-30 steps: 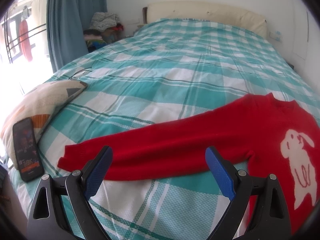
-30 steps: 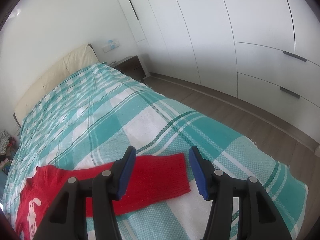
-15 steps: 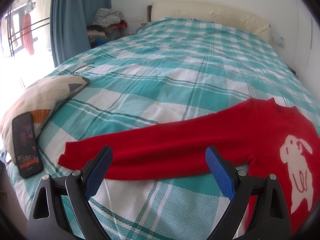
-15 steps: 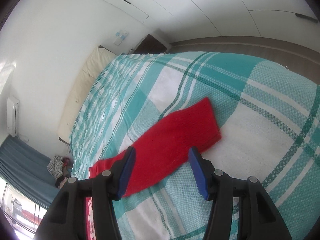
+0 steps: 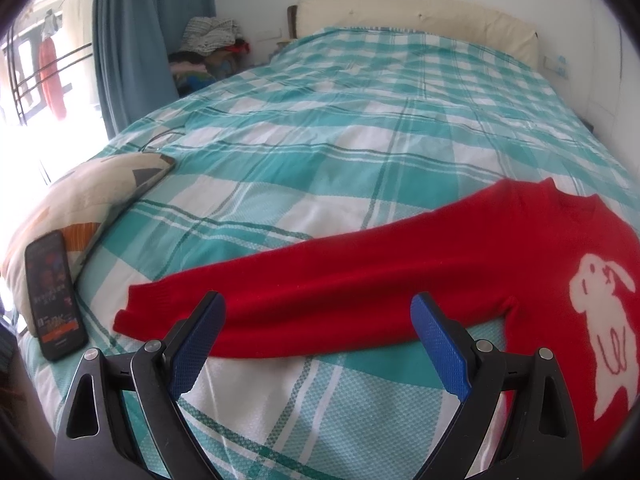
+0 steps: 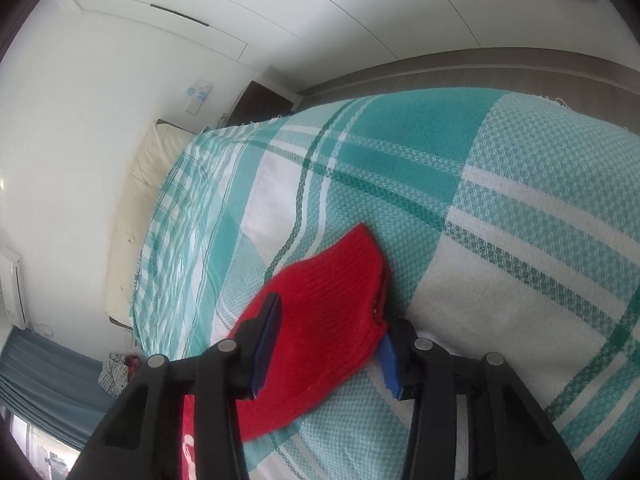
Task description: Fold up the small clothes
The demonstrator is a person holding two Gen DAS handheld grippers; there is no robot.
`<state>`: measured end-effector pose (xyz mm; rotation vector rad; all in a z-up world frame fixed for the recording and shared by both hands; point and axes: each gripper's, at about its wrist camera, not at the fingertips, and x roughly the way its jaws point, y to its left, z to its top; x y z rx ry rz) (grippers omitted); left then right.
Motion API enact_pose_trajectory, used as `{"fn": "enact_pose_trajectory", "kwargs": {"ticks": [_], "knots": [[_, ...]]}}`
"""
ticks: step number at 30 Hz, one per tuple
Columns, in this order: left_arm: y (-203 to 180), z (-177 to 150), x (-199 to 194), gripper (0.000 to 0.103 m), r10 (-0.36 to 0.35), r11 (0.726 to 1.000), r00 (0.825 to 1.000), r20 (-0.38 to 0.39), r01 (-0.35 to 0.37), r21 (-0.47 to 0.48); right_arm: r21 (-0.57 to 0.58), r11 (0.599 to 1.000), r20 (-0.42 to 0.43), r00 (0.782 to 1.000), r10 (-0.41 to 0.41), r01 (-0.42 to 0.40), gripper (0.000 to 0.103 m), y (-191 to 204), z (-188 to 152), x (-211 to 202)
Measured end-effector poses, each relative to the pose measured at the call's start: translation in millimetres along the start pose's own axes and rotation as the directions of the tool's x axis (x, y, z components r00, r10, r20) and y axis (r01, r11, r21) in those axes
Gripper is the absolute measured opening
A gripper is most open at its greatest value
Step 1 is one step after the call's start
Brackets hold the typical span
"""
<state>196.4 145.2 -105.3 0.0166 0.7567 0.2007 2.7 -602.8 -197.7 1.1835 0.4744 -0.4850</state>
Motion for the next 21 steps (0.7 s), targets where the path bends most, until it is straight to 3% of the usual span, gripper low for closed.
{"fn": "enact_pose_trajectory", "kwargs": {"ticks": [1,2,5,9,13,16,21], "knots": [[-0.1,-0.1,0.7,0.095,0.0,1.0,1.0,-0.002,0.0,0.001,-0.021,1.0,-0.012,1.0,-0.023,0.023,0.022,2.8,0.4,4.0],[-0.5,-0.1,0.8,0.095,0.0,1.0,1.0,-0.003,0.0,0.002,-0.046,0.998,-0.024,0.999,-0.047,0.046,0.004,6.3,1.1,6.9],[-1.2,0.1,-0.4,0.095,-0.007,1.0,1.0,-0.002,0.007,0.005,-0.144,0.985,0.032,0.995,-0.091,0.094,0.004,36.7,5.1,1.0],[-3.3,1.7,-4.7,0.095,-0.019,1.0,1.0,0.014,0.018,0.011,-0.331,0.944,0.059,0.998,0.011,0.009,0.004,126.6,-6.1,-9.0],[-0.9,3.8,-8.0,0.095,-0.037,0.999,0.999,0.023,0.037,-0.003,-0.552,0.822,-0.04,0.989,0.142,-0.141,0.004,245.2,-60.6,-0.6],[2.5,4.7,-10.6,0.095,-0.044,0.999,0.999,0.029,0.045,-0.016,-0.651,0.711,-0.166,0.964,0.208,-0.266,0.004,319.0,-124.5,15.8],[8.3,7.0,-11.4,0.095,-0.052,0.998,0.998,0.033,0.053,-0.043,-0.724,0.557,-0.357,0.912,0.201,-0.407,0.004,389.4,-242.7,55.3]]}}
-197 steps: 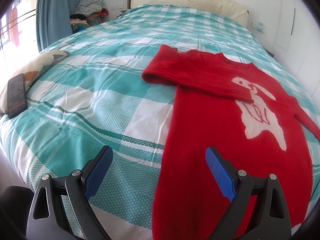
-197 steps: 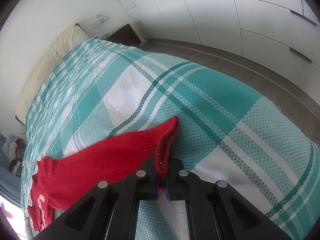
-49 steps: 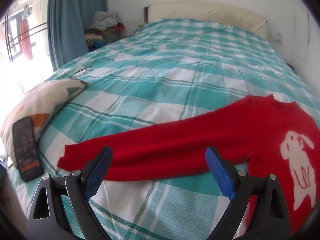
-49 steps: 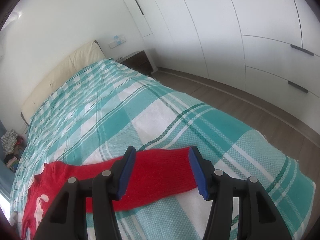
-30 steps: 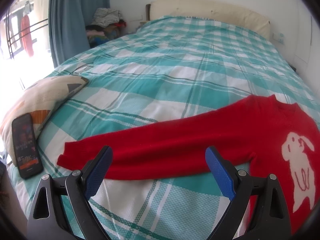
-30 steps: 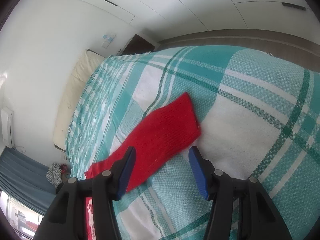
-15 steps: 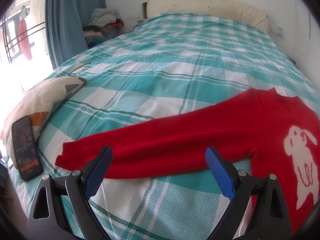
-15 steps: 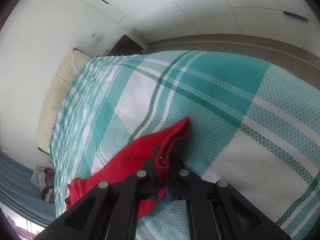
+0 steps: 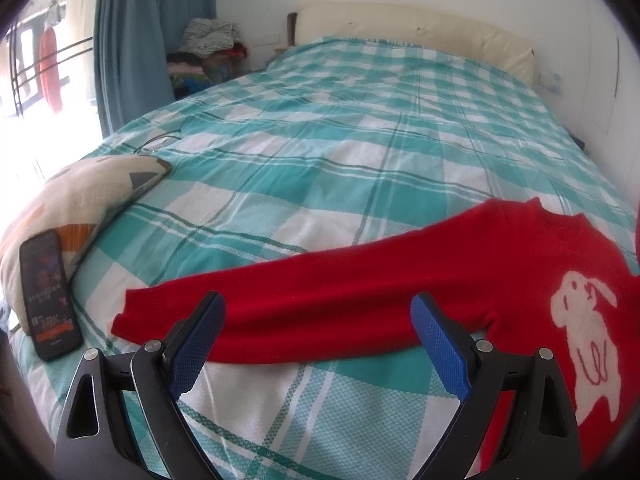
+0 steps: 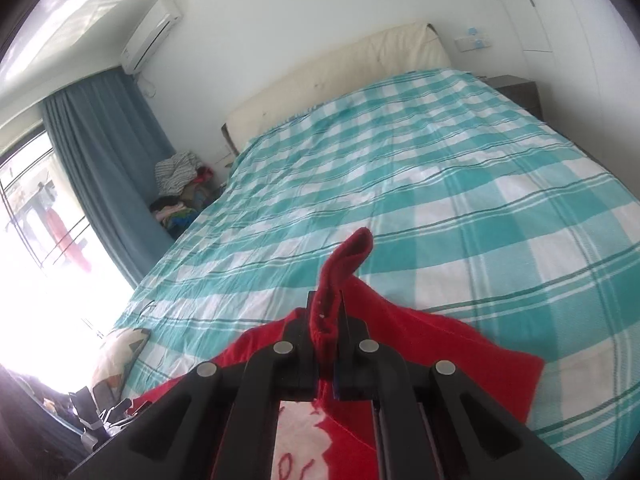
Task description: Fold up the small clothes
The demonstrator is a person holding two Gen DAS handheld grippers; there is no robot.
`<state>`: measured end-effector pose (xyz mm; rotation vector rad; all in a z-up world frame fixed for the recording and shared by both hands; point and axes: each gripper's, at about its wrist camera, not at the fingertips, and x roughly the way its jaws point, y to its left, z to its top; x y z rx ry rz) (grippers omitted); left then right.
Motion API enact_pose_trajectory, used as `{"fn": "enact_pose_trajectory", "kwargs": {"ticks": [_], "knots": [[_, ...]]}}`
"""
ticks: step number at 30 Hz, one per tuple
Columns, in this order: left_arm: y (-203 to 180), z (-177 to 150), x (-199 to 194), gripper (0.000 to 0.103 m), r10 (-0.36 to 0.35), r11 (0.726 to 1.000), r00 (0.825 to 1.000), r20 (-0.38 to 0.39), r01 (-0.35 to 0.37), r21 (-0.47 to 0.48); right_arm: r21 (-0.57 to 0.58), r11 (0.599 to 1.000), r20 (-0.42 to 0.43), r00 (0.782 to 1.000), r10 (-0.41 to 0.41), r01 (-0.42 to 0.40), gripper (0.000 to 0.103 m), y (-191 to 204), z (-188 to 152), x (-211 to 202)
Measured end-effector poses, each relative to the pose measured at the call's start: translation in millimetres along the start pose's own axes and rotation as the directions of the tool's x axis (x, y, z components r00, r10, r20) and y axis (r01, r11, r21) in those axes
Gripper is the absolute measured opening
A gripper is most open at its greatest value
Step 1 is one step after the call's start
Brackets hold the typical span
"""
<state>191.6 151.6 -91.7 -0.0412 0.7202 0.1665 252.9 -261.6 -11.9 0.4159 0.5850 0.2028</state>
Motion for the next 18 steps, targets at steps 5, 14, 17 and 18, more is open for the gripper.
{"fn": "enact_pose_trajectory", "kwargs": {"ticks": [5,14,17,18], "knots": [[2.8,0.0,1.9,0.095,0.003,1.0,1.0,-0.003,-0.003,-0.009,-0.079,0.996,-0.142,0.989,0.038,-0.05,0.005,58.3,-40.7,80.8],[2.0,-0.8,6.1,0.095,-0.017,1.0,0.999,-0.028,0.017,-0.009,0.193,0.956,-0.288,0.918,0.272,-0.223,0.064,29.1,-95.0,115.6],[-5.4,-3.8,9.4,0.095,-0.032,0.999,0.998,-0.051,0.033,0.018,0.117,0.98,-0.275,0.943,0.187,-0.161,0.064,5.7,-100.1,82.2],[-8.7,-5.5,10.9,0.095,-0.035,0.999,0.997,-0.062,0.037,0.034,0.068,0.989,-0.269,0.952,0.144,-0.13,0.064,-0.8,-102.3,69.7]]}}
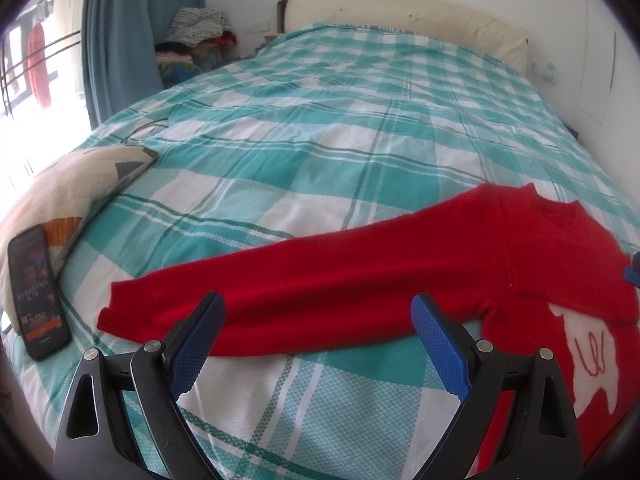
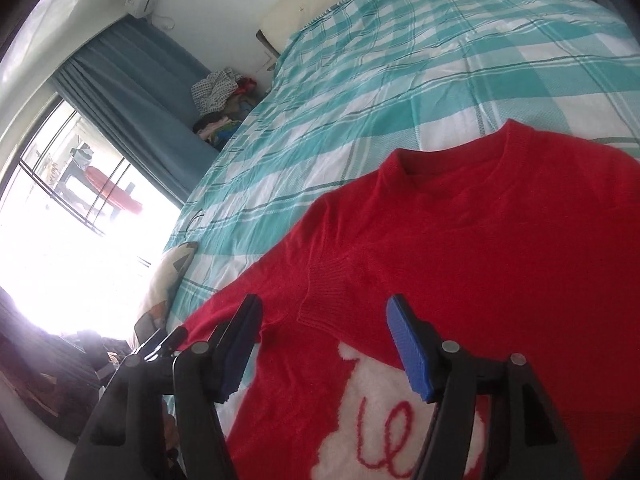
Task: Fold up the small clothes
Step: 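Open the right gripper and lift it away from the sweater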
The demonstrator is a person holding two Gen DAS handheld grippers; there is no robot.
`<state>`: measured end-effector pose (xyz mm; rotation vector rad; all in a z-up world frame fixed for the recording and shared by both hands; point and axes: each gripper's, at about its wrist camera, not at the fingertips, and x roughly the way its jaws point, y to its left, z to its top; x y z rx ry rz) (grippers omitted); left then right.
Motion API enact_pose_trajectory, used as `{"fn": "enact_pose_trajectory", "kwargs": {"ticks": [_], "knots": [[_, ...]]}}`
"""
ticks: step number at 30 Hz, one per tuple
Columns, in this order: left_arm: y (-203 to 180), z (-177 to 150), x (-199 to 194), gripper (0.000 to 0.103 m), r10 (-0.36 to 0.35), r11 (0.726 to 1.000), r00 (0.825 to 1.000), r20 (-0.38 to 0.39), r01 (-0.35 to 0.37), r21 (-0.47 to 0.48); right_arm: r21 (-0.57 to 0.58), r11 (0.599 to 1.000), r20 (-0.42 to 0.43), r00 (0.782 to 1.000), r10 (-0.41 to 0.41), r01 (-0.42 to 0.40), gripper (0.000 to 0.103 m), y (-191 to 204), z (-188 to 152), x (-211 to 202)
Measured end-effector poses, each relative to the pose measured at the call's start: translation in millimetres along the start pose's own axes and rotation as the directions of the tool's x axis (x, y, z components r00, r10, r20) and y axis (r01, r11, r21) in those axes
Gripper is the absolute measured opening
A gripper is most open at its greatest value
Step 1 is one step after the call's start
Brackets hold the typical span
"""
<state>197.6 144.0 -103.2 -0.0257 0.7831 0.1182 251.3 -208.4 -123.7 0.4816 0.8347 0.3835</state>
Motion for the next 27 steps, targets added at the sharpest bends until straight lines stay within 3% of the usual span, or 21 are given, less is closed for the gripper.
{"fn": "enact_pose_trajectory", "kwargs": {"ticks": [3,6,8,13,15,18,23,27], "knots": [[-12.2,-5.1,4.2,0.095,-0.009,0.998,0.999,-0.031,0.01,0.055,-0.1,0.986,0.034,0.991,-0.13,0.132,0.065,-22.9,-24.4,-42.0],[-23.9,-9.6,5.4,0.095,-0.01,0.994,0.999,-0.039,0.014,0.105,-0.125,0.958,0.085,0.964,-0.25,0.26,0.065,-55.3,-58.2,-87.5],[-30.0,-11.9,6.4,0.095,-0.001,0.991,0.999,-0.039,0.006,0.136,-0.112,0.932,0.133,0.935,-0.33,0.345,0.065,-75.8,-79.4,-117.8],[-34.8,-15.3,10.0,0.095,0.024,0.986,0.998,-0.051,-0.015,0.166,-0.085,0.846,0.241,0.835,-0.496,0.527,0.065,-111.8,-124.1,-169.7],[-35.2,-17.2,11.2,0.095,0.04,0.984,0.998,-0.053,-0.03,0.175,-0.041,0.837,0.252,0.816,-0.52,0.546,0.065,-120.9,-135.3,-180.1],[-37.1,-19.5,13.6,0.095,0.065,0.98,0.997,-0.052,-0.054,0.193,0.046,0.863,0.274,0.825,-0.495,0.503,0.065,-129.9,-133.1,-190.9],[-42.5,-21.4,14.2,0.095,0.095,0.97,0.995,-0.033,-0.085,0.23,0.022,0.843,0.338,0.79,-0.512,0.538,0.066,-120.5,-125.7,-190.4],[-44.1,-20.6,13.4,0.095,0.098,0.966,0.995,-0.02,-0.091,0.242,0.032,0.847,0.323,0.797,-0.511,0.53,0.066,-123.8,-125.1,-185.8]]}}
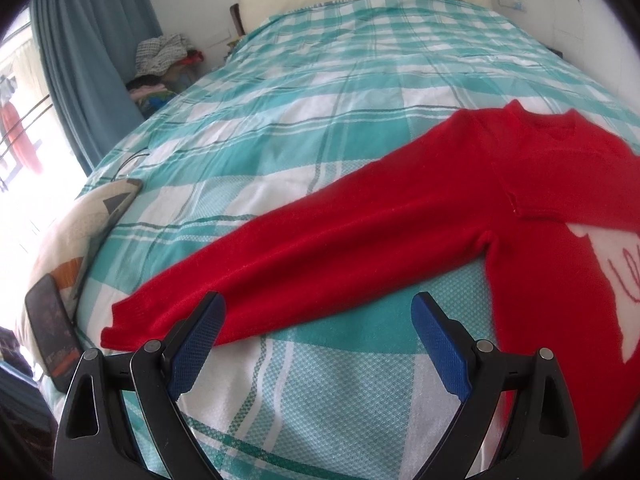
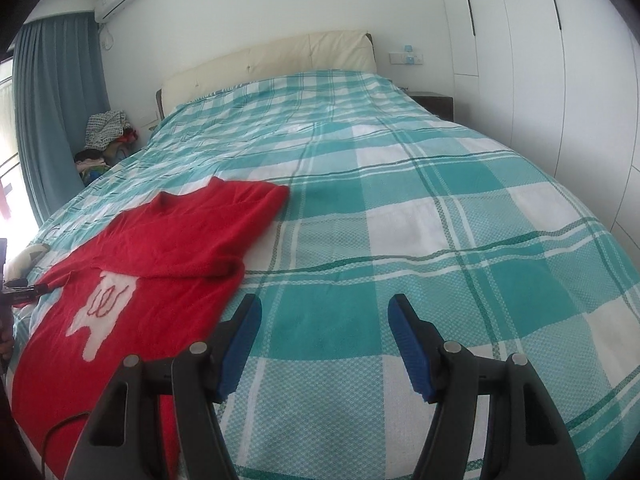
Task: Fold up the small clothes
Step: 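Open the right gripper and lift it away from the sweater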
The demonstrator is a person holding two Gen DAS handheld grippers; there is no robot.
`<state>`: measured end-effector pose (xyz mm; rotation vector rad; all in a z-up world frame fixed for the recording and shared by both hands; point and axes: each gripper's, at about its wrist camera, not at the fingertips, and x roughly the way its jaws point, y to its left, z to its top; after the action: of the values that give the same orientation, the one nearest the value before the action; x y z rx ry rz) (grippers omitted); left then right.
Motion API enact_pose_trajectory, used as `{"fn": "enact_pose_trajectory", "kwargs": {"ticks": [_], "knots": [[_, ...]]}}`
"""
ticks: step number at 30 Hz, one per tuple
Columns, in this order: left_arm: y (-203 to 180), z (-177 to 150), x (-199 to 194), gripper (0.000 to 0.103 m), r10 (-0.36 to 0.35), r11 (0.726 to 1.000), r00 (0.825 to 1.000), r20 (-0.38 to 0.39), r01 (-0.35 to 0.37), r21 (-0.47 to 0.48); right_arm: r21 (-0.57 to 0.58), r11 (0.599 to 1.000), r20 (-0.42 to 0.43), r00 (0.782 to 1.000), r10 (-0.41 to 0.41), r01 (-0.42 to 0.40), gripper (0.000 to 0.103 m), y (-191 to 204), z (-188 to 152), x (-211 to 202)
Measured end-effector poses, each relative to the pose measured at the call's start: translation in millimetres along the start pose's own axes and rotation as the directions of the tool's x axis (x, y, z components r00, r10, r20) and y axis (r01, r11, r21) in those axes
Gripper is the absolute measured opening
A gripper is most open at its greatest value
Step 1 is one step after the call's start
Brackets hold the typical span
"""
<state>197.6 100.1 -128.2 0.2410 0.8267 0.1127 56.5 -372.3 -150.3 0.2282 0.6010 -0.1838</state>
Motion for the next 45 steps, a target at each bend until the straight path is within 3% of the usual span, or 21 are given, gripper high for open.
{"fn": "enact_pose_trajectory", "kwargs": {"ticks": [24,29,36,45], "knots": [[-0.7,0.8,-3.9,0.095,0.0,1.0,1.0,0.013,0.0,0.015,0.01,1.0,-0.011,1.0,0.003,-0.003,0.066,2.7,-5.2,2.0],[12.2,2.8,-2.4,0.095,-0.077,0.994,0.997,-0.007,0.076,-0.077,0.006,1.0,-0.015,1.0,0.005,-0.005,0.066,2.8,-5.5,3.1],[39.2,2.7,2.1,0.095,-0.106,0.969,0.994,-0.022,0.098,-0.226,0.003,1.0,-0.021,1.0,0.0,0.0,0.066,3.5,-7.4,4.4],[31.0,3.5,1.5,0.095,-0.103,0.98,0.994,-0.021,0.098,-0.171,-0.005,1.0,-0.027,1.0,-0.003,0.003,0.066,4.3,-8.7,6.1]]}}
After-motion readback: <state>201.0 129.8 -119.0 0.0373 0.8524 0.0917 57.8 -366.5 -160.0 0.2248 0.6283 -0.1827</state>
